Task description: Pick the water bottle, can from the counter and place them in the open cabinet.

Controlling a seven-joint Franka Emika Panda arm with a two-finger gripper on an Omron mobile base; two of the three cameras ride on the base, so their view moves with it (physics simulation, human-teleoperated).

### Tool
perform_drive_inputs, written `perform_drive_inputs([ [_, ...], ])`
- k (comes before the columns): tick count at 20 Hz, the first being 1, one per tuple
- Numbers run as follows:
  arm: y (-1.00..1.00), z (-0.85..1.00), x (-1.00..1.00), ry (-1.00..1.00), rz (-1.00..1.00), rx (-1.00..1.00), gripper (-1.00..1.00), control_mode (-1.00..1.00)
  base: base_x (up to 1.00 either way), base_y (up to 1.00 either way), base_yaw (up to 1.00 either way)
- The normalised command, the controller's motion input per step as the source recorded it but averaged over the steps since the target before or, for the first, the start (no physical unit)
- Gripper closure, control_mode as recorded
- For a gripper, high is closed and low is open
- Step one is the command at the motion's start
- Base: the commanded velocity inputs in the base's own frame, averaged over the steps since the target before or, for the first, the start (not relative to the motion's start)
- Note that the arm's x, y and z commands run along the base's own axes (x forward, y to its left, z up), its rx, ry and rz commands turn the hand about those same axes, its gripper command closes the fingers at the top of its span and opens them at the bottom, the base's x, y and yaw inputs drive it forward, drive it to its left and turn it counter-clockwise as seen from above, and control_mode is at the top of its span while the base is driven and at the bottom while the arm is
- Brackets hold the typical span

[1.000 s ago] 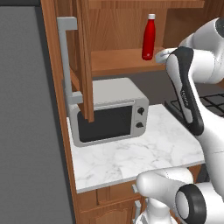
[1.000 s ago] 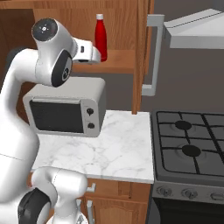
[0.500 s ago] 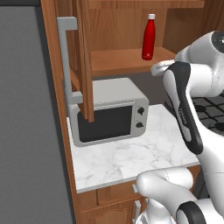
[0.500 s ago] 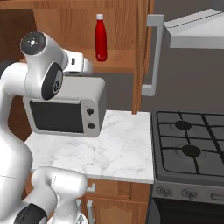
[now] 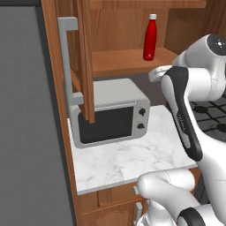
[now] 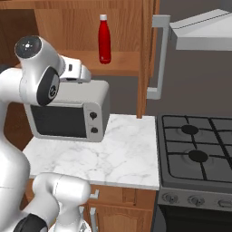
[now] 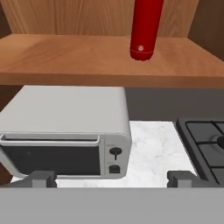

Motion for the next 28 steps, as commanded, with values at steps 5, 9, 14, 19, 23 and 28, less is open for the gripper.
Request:
perform_drive_inputs([
  [5, 0.0, -0.2, -0.12, 0.01, 0.0, 0.0, -1.0, -1.0, 0.0, 0.0, 0.0],
  [9, 0.02, -0.24, -0.1, 0.0, 0.0, 0.0, -1.0, -1.0, 0.0, 0.0, 0.0],
  [14, 0.0, -0.23, -0.05, 0.0, 0.0, 0.0, -1.0, -1.0, 0.0, 0.0, 0.0],
  [19, 0.0, -0.19, -0.04, 0.0, 0.0, 0.0, -1.0, -1.0, 0.0, 0.0, 0.0],
  [23, 0.0, -0.11, -0.02, 0.0, -0.01, 0.0, -1.0, -1.0, 0.0, 0.0, 0.0],
  [28, 0.0, -0.08, -0.03, 0.0, -0.02, 0.0, -1.0, -1.0, 0.0, 0.0, 0.0],
])
